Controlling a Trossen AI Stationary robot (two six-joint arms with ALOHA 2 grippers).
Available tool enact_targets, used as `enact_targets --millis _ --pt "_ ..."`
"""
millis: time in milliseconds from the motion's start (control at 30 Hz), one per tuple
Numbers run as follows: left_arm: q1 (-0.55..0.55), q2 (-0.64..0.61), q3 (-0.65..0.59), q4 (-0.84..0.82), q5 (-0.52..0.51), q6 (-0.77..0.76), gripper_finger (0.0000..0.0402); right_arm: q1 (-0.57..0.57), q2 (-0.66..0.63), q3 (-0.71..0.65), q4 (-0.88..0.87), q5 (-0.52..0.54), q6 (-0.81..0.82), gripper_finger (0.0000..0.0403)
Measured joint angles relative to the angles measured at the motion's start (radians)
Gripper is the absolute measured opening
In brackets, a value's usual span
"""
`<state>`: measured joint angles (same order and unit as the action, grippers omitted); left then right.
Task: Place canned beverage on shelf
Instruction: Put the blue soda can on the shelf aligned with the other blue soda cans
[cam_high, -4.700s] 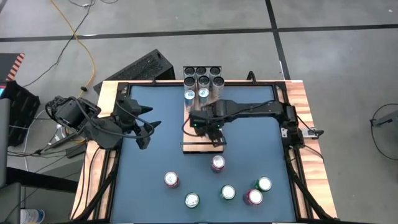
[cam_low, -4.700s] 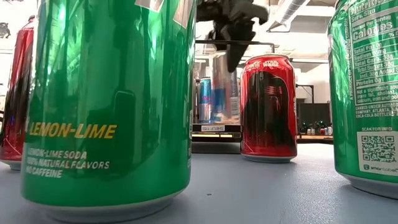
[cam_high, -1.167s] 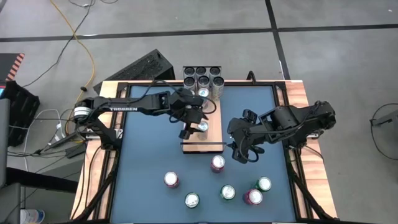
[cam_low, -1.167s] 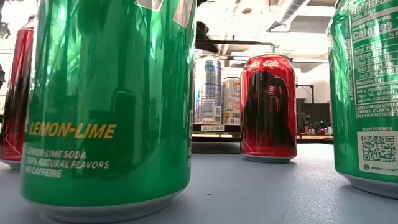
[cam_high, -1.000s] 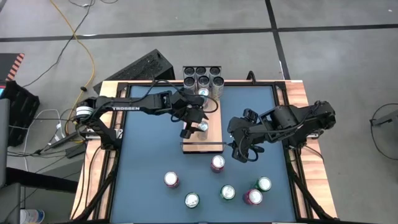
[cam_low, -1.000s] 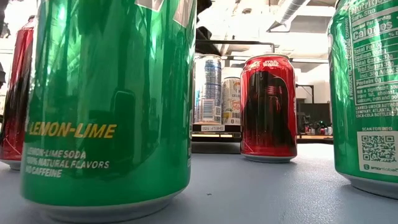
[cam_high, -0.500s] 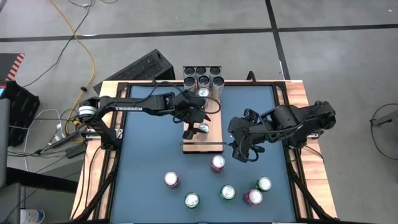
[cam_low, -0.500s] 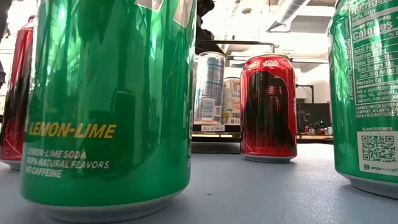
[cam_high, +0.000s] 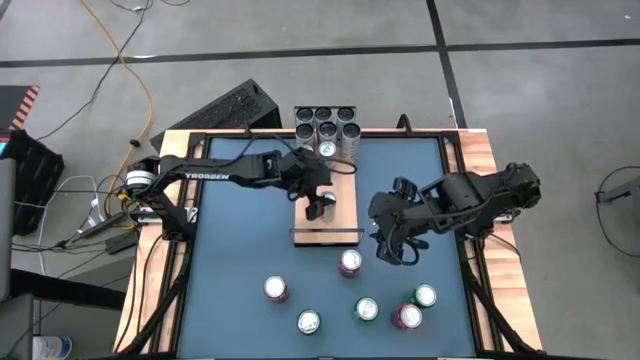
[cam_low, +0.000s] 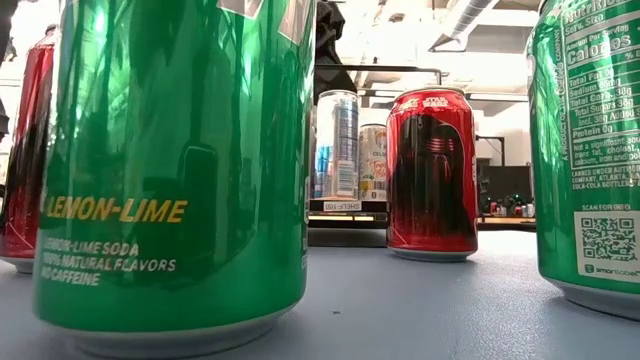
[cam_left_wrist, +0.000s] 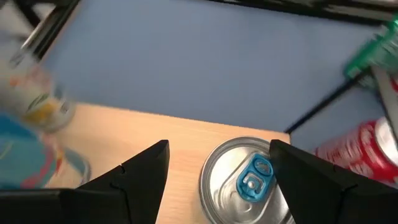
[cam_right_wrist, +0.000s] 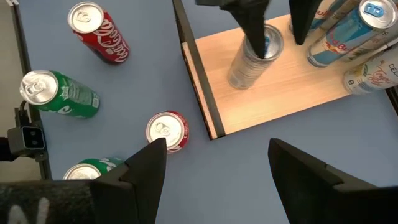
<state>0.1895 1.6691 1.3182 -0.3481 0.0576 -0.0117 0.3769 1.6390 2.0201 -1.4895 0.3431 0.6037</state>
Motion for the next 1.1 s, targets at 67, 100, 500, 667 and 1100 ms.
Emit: enact_targets --millis 67,100,500,667,1100 --pt "-0.004 0.0 -0.001 0.006 -0.051 -0.086 0.0264 0.011 0.0 0.0 0.0 0.0 -0.001 0.0265" --pt "-0.006 0.0 -0.001 0.012 -0.073 -0.136 0.0264 0.015 0.0 0.0 0.0 0.0 -0.001 0.0265" --pt "-0.026 0.0 -0.002 0.049 -0.139 -0.586 0.0264 0.081 0.0 0.0 -0.035 0.02 0.067 0.0265" --pt "-0.042 0.001 -0.004 0.109 -0.144 -0.671 0.0264 0.122 0.0 0.0 -0.064 0.059 0.123 0.0265" --pt "-0.065 -0.051 -0.003 0.254 -0.112 -0.69 0.0264 0.223 0.0 0.0 -0.074 0.178 0.219 0.0265"
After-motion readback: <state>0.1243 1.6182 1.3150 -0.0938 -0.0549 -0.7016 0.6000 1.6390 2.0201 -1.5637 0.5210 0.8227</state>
